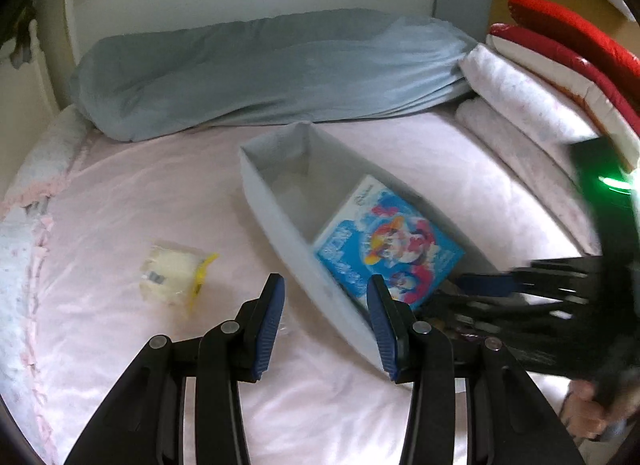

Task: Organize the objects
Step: 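Open the right gripper to release the box and withdraw from the bin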

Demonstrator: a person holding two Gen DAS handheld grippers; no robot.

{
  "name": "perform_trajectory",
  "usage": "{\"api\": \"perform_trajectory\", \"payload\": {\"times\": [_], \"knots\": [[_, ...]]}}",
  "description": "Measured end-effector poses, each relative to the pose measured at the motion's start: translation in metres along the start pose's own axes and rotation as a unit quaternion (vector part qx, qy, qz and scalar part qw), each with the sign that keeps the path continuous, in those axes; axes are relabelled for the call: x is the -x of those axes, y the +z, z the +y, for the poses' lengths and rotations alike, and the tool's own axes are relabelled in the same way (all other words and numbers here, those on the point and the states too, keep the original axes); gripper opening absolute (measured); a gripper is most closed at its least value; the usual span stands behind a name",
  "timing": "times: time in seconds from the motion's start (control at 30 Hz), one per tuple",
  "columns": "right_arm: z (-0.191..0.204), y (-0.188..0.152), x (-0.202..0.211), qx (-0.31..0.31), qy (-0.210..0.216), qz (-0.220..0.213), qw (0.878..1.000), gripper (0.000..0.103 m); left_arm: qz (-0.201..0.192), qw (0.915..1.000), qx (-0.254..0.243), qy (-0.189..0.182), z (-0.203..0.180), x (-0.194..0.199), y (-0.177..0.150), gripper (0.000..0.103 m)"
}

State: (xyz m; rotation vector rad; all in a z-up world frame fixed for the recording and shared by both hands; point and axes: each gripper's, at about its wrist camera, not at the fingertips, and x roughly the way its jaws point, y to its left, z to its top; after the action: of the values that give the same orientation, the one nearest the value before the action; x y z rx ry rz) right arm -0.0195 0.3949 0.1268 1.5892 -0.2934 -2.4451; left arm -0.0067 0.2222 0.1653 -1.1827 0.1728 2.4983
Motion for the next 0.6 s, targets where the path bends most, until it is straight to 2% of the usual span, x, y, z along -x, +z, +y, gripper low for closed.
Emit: {"api": "perform_trajectory", "payload": {"times": [0.07, 0.13, 0.17, 0.2, 0.23, 0.3, 0.4, 0.53, 0.6], "knots": [[-0.008, 0.02, -0.023, -0.017, 0.021, 0.006, 1.0, 0.034, 0.0, 1.0, 0.001, -0.005, -0.002, -0.008, 0.003, 0.043], [-0.016, 0.042, -0.033, -0.045, 0.046, -0.057, 0.996, 0.027, 0.01, 0.9999, 0.004, 0.002, -0.004, -0.013, 0.005, 0.043], [-0.017, 0.044, -0.033, -0.05, 0.037, -0.085, 0.994, 0.026, 0.014, 0.9999, 0.005, 0.005, -0.004, -0.013, 0.004, 0.043], [-0.018, 0.045, -0.032, -0.058, 0.026, -0.103, 0.993, 0.025, 0.015, 0.9999, 0.004, 0.005, -0.003, -0.012, 0.003, 0.043], [-0.019, 0.045, -0.028, -0.064, 0.04, -0.115, 0.99, 0.025, 0.012, 0.9999, -0.003, 0.003, -0.004, -0.008, 0.001, 0.043], [-0.016, 0.046, -0.018, -0.057, 0.076, -0.121, 0.988, 0.025, 0.0, 0.9995, -0.023, 0.02, -0.005, -0.002, 0.0, 0.043], [-0.008, 0.042, -0.003, -0.039, 0.075, -0.134, 0.987, 0.025, -0.008, 0.9985, -0.035, 0.042, -0.002, -0.001, 0.0, 0.043], [0.004, 0.035, 0.01, -0.011, 0.08, -0.159, 0.984, 0.026, -0.001, 1.0, 0.0, 0.006, 0.01, -0.002, -0.002, 0.043], [0.013, 0.032, 0.013, 0.002, 0.083, -0.166, 0.983, 0.026, -0.001, 1.0, 0.003, 0.001, 0.013, 0.0, -0.003, 0.043]]}}
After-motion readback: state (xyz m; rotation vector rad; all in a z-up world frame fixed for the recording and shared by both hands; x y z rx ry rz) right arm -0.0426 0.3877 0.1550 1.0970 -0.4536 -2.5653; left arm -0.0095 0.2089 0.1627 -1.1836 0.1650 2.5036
